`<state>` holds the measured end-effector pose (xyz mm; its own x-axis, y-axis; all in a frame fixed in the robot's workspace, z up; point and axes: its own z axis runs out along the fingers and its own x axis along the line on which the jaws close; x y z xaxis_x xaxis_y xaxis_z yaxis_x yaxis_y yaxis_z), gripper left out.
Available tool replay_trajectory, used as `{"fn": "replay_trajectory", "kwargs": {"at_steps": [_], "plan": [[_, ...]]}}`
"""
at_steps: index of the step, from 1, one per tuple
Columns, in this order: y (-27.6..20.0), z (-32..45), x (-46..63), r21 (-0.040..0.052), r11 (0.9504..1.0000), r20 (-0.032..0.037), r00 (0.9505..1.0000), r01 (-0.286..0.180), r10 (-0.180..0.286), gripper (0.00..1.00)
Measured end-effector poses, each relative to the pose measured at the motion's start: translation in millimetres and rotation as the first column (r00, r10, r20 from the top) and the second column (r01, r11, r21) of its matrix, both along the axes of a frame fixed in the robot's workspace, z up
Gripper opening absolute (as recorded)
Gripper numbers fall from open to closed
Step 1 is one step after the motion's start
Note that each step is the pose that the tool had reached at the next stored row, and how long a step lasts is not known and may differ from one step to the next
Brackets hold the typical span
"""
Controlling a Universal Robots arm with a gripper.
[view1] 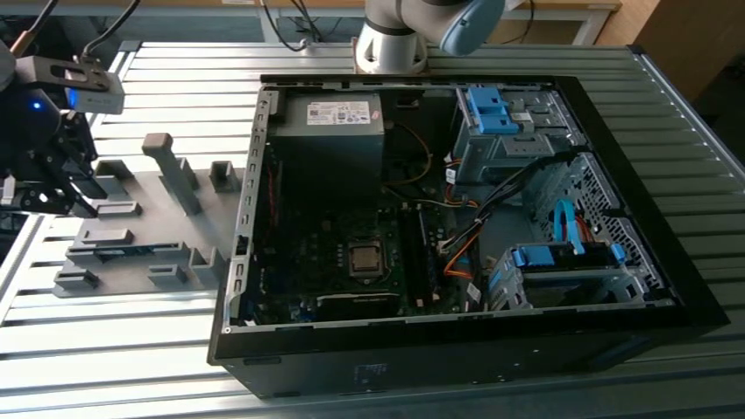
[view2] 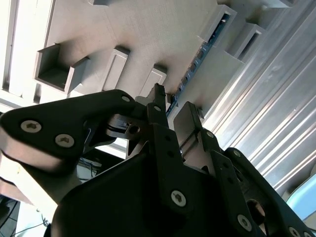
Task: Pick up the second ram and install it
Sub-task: 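Pick up the second ram and move it above second insertion slot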
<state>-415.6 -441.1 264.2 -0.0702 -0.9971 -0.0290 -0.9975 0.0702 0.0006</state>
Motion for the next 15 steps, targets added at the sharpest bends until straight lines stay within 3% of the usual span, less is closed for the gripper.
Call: {"fn": "replay_trajectory", "kwargs": {"at_steps": [15], "plan": [[-2.7,-7.1,0.0,-0.0002,1.0,-0.0002,1.0,0.0,0.0,0.35]]}}
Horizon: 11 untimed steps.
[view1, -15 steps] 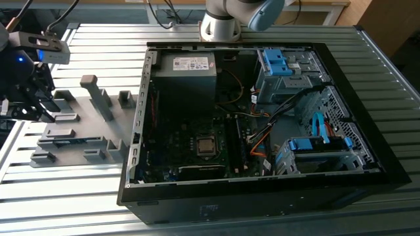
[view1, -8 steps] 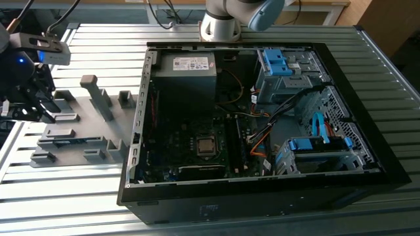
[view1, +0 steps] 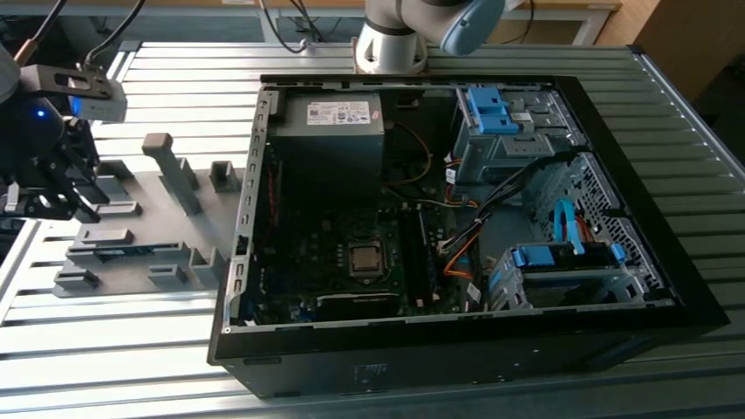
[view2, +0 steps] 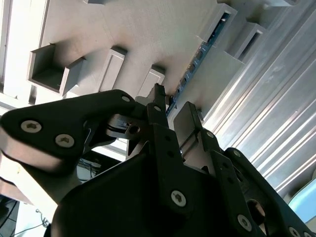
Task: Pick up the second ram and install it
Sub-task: 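Pick up the second ram and move it above second insertion slot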
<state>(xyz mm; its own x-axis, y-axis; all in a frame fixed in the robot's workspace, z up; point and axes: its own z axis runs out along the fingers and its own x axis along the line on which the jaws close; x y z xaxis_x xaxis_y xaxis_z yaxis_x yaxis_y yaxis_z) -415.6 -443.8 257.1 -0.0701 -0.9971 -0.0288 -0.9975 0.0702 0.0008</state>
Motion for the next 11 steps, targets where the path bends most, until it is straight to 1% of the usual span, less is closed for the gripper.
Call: {"fn": "replay_trajectory", "kwargs": {"at_steps": [4,11], "plan": [[-3.2,-4.3,0.1,0.0001,1.0,0.0002,1.0,-0.001,0.001,0.35],[-4.1,-11.4,0.0,0.0,0.9997,0.0001,0.9997,-0.026,0.026,0.35]]}}
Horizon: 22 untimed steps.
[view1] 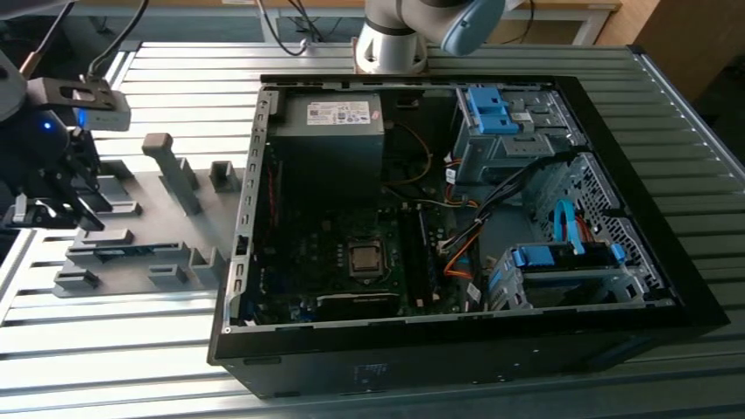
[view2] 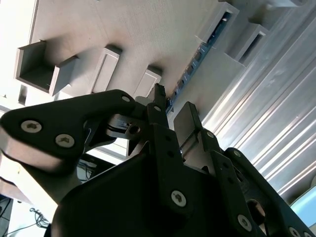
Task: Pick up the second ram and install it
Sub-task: 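Pick up the second ram and move it above second insertion slot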
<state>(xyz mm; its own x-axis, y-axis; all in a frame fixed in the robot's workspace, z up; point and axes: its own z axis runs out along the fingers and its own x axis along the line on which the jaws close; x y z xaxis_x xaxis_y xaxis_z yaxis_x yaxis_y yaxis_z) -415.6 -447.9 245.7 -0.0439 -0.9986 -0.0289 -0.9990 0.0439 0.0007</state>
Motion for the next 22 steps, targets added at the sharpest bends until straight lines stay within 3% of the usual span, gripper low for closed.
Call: {"fn": "replay_trajectory", "kwargs": {"at_steps": [22], "plan": [[-5.4,-19.8,0.0,-0.0006,0.9999,0.0001,0.9999,-0.011,0.011,0.35]]}}
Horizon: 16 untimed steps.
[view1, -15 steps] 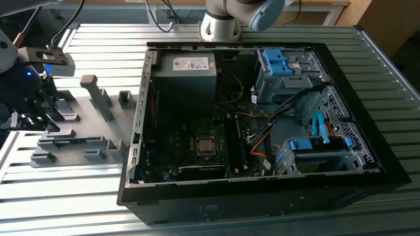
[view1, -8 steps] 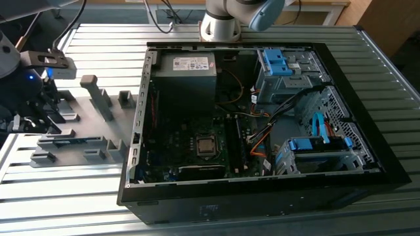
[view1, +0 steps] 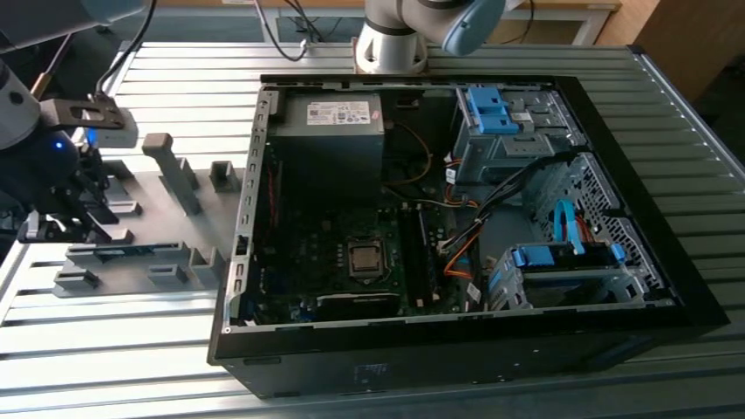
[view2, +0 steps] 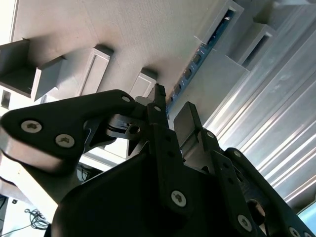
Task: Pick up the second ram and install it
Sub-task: 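Pick up the second ram and move it above second insertion slot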
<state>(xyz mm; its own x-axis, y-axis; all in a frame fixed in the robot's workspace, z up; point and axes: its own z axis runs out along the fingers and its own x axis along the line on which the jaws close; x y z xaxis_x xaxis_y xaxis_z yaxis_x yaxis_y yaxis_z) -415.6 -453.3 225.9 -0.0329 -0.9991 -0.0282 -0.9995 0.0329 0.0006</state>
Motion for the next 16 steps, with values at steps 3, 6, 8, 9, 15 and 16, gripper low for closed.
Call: {"fn": "replay_trajectory", "kwargs": {"at_steps": [3,6,8,9,15,16], "plan": [[-1.2,-2.6,0.0,-0.0001,1.0,-0.0001,1.0,0.0,0.0,0.35],[-2.8,-6.1,-0.1,-0.0006,1.0,-0.0001,1.0,0.0,0.0,0.35],[-3.2,-7.4,0.1,-0.0043,1.0,-0.0001,1.0,0.0,0.0,0.35],[-3.2,-7.7,0.1,-0.005,1.0,-0.0002,1.0,0.0,0.0,0.35],[-3.5,-10.9,0.0,-0.005,1.0,0.0006,1.0,0.0,0.0,0.35],[-3.6,-11.1,0.0,-0.0051,1.0,0.0008,1.0,0.0,0.0,0.35]]}}
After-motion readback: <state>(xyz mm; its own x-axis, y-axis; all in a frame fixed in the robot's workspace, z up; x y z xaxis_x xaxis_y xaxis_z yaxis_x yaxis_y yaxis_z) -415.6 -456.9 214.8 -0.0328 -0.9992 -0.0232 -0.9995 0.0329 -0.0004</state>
